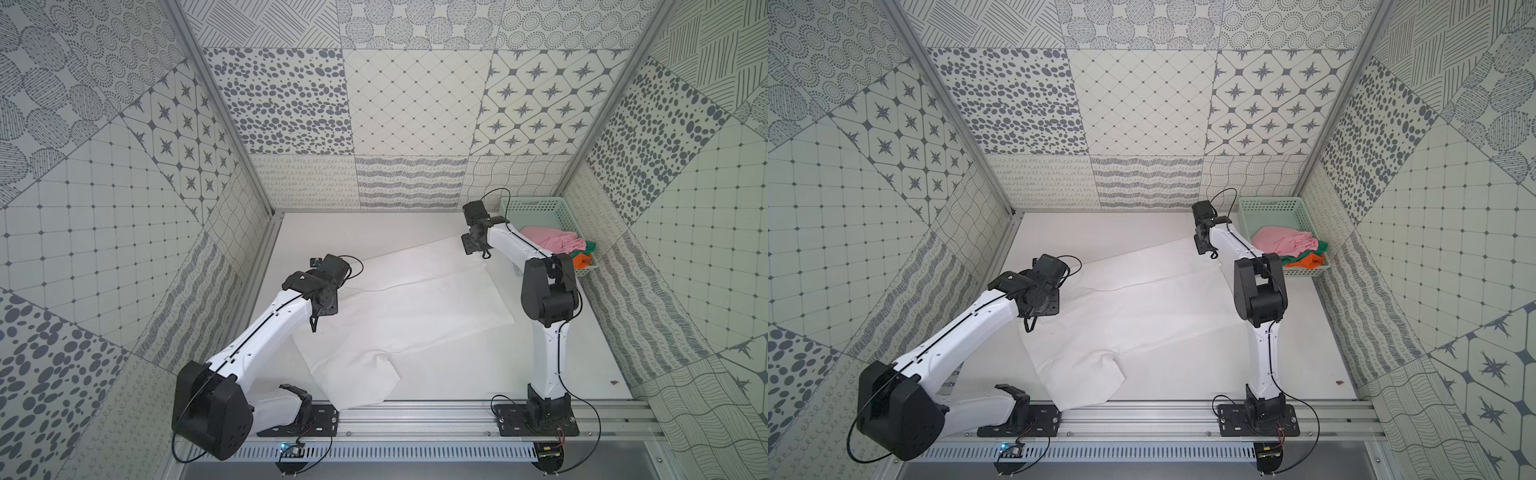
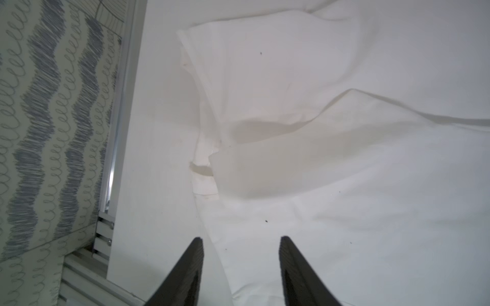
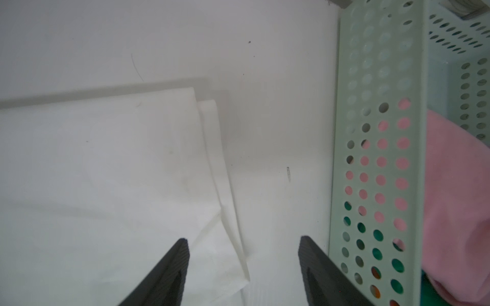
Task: Fold and stack t-shirts
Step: Fold the T-shirt.
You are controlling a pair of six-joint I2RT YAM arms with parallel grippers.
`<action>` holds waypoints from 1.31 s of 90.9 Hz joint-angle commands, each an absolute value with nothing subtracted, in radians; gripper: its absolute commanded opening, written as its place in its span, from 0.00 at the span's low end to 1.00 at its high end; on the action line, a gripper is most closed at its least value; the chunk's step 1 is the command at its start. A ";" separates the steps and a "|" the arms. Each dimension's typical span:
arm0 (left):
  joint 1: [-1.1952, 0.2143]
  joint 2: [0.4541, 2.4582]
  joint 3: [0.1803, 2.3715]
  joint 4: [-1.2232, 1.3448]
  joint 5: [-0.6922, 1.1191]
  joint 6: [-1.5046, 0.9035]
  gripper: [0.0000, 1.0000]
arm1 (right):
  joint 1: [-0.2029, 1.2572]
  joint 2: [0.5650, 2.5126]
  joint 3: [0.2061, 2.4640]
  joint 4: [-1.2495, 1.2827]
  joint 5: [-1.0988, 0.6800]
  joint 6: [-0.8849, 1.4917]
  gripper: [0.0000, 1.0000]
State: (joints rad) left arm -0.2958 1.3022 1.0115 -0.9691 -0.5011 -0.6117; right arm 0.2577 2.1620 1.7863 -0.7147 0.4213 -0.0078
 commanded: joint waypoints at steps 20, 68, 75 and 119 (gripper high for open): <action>-0.299 1.367 1.106 -1.007 -0.473 -0.645 0.87 | 0.261 2.097 1.848 -0.693 0.451 -0.009 0.72; -0.239 1.613 1.364 -0.901 -0.558 -0.588 0.68 | 0.313 2.177 2.062 -0.752 -0.101 0.345 0.67; -0.185 1.613 1.396 -0.927 -0.517 -0.660 0.72 | 0.364 2.218 2.115 -0.773 -0.257 0.349 0.65; -0.083 1.278 1.386 -0.808 -0.246 -0.816 0.99 | 0.514 2.343 2.059 -0.731 -0.822 0.418 0.66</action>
